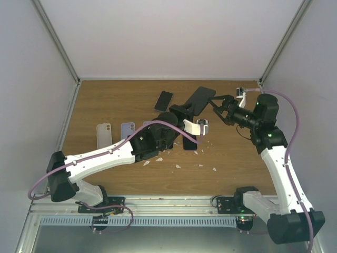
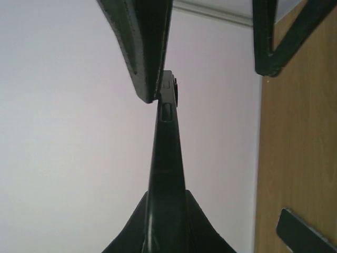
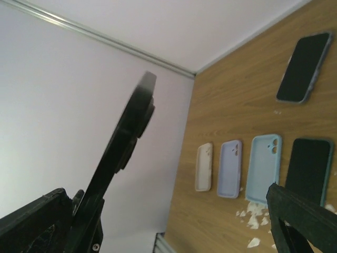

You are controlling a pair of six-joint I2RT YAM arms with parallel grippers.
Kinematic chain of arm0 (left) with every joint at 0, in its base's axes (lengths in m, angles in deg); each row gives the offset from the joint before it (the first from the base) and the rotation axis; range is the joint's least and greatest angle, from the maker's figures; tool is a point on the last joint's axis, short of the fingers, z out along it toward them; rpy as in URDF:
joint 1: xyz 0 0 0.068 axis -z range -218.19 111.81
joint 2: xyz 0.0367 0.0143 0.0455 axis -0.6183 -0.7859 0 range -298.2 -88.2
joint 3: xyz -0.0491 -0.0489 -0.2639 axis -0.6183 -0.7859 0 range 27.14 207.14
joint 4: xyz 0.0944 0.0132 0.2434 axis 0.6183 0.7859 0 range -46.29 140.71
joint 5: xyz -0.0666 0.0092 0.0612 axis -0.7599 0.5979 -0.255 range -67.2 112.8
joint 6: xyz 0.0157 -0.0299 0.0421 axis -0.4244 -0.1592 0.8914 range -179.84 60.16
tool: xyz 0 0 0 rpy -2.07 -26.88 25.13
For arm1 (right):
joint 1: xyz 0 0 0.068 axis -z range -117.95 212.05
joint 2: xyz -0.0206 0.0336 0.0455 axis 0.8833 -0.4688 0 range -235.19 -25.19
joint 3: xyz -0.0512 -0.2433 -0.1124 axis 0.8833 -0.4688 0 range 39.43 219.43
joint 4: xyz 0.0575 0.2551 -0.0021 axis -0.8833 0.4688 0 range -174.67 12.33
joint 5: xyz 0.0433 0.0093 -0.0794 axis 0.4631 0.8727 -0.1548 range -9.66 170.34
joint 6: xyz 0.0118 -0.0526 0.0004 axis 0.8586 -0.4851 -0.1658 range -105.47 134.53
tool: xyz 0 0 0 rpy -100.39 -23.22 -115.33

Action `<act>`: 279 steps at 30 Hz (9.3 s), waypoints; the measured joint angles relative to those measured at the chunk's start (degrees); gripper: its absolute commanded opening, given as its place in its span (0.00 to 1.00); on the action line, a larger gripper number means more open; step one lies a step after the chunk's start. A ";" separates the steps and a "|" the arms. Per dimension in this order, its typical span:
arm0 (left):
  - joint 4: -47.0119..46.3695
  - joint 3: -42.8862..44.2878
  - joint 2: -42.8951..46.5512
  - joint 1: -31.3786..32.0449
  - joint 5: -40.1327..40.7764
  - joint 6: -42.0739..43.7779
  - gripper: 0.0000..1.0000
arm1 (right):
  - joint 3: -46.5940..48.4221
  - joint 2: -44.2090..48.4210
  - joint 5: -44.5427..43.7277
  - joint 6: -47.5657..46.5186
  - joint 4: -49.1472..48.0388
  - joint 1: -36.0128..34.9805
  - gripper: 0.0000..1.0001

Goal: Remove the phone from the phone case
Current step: Place the phone at the center of the board, then pick up the phone at the center of the board, then adjust the phone.

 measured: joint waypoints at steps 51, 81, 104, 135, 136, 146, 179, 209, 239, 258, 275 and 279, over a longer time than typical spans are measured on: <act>-3.89 -3.04 0.42 1.79 2.69 4.96 0.99 | 0.87 -5.31 12.28 8.70 -7.98 2.32 0.01; 35.01 9.27 1.36 -31.15 -35.87 -52.17 0.99 | 2.25 -40.54 9.40 -65.31 30.49 13.62 0.00; 35.50 11.30 -7.93 -41.27 -50.05 -65.05 0.99 | 8.22 -60.72 14.97 -70.01 30.47 14.32 0.50; 38.21 39.26 -50.16 -41.68 -34.95 -70.99 0.99 | 10.05 -45.46 1.95 -64.76 26.32 16.83 1.00; 38.23 39.95 -51.21 -41.68 -34.56 -71.14 0.99 | 10.05 -45.13 1.97 -64.61 26.12 16.83 1.00; 37.53 48.87 -60.59 -41.03 -31.65 -73.75 0.99 | 10.16 -43.52 2.95 -62.99 24.70 16.83 1.00; 42.53 47.21 -60.83 -35.41 -46.40 -45.92 0.82 | 13.16 -38.03 2.82 -63.14 23.41 16.83 1.00; 49.66 54.34 -63.54 -35.17 -46.01 -38.45 0.45 | 13.03 -36.48 5.07 -64.15 22.12 16.83 1.00; 43.15 18.27 -25.66 -21.94 -43.32 -17.35 0.37 | 18.47 -36.87 13.25 -81.22 39.69 16.52 1.00; 41.55 -0.61 -3.98 -9.62 -40.33 -6.88 0.36 | 18.43 -38.05 15.85 -97.29 56.92 -3.37 0.96; 39.78 -3.48 0.37 -7.48 -33.86 -2.84 0.37 | 17.99 -39.74 14.58 -98.64 58.05 -15.17 0.42; 38.69 -4.11 0.63 -6.93 -32.15 -1.92 0.41 | 17.88 -39.82 13.66 -98.77 58.40 -15.69 0.19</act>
